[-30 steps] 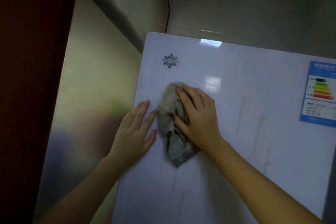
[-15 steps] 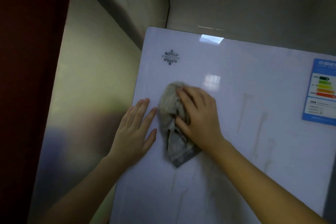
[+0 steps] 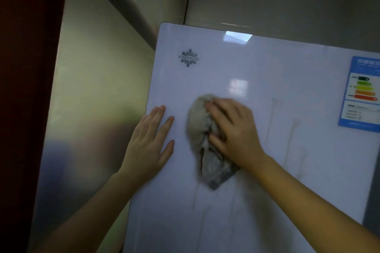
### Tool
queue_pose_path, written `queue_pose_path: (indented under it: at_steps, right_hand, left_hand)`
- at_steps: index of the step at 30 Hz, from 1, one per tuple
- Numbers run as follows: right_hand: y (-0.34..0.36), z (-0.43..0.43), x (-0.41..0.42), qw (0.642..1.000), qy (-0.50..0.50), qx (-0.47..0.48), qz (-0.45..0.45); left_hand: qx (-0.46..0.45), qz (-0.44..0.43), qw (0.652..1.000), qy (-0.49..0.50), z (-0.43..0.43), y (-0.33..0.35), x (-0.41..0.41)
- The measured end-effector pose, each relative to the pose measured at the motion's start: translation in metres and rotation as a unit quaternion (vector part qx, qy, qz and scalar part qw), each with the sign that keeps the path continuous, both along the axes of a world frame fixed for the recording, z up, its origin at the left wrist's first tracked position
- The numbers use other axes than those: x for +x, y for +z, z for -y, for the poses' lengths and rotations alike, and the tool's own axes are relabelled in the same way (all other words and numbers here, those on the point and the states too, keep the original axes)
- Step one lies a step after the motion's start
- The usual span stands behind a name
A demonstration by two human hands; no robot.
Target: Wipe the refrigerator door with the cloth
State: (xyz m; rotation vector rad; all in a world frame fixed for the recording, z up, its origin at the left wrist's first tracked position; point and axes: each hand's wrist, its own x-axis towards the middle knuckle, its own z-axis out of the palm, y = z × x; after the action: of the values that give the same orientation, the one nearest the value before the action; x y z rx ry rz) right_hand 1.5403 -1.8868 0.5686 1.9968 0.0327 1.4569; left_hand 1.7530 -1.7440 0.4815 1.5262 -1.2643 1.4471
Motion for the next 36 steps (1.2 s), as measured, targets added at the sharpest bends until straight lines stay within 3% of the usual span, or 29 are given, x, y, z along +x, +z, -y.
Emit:
queue_pose_path:
  at_steps: [2, 4, 9, 11, 18, 21, 27, 30, 34, 36]
  right_hand:
    - [-0.014, 0.005, -0.007, 0.997, -0.008, -0.063, -0.051]
    - [-0.007, 0.011, -0.018, 0.997, -0.016, -0.068, -0.038]
    - [0.036, 0.029, -0.052, 0.990, -0.010, 0.070, 0.120]
    - [0.033, 0.033, -0.060, 0.985, -0.008, 0.097, 0.141]
    - [-0.040, 0.044, -0.077, 0.995, -0.048, -0.065, -0.064]
    - [-0.025, 0.050, -0.086, 0.998, -0.054, -0.032, -0.014]
    - [0.023, 0.046, -0.085, 0.982, -0.020, 0.122, 0.142]
    - [0.001, 0.043, -0.080, 0.987, -0.028, 0.111, 0.115]
    - [-0.034, 0.047, -0.082, 0.999, -0.035, 0.007, 0.013]
    - [-0.028, 0.050, -0.085, 0.999, -0.040, -0.007, 0.009]
  left_hand:
    - [0.005, -0.003, 1.000, 0.002, 0.000, 0.000, 0.000]
    - [0.006, -0.006, 1.000, 0.003, 0.001, 0.000, -0.001]
    - [-0.004, -0.012, 1.000, -0.001, 0.002, 0.001, -0.003]
    - [-0.004, -0.013, 1.000, -0.004, 0.002, 0.001, -0.004]
    - [0.025, -0.033, 0.999, 0.005, -0.003, 0.003, -0.012]
    - [0.011, -0.035, 0.999, 0.012, -0.001, 0.013, -0.020]
    - [-0.028, -0.016, 0.999, 0.000, 0.020, 0.044, -0.041]
    - [-0.042, -0.033, 0.999, -0.003, 0.028, 0.041, -0.046]
    - [-0.046, -0.029, 0.999, -0.002, 0.030, 0.037, -0.045]
    - [-0.050, -0.019, 0.999, 0.003, 0.030, 0.038, -0.043]
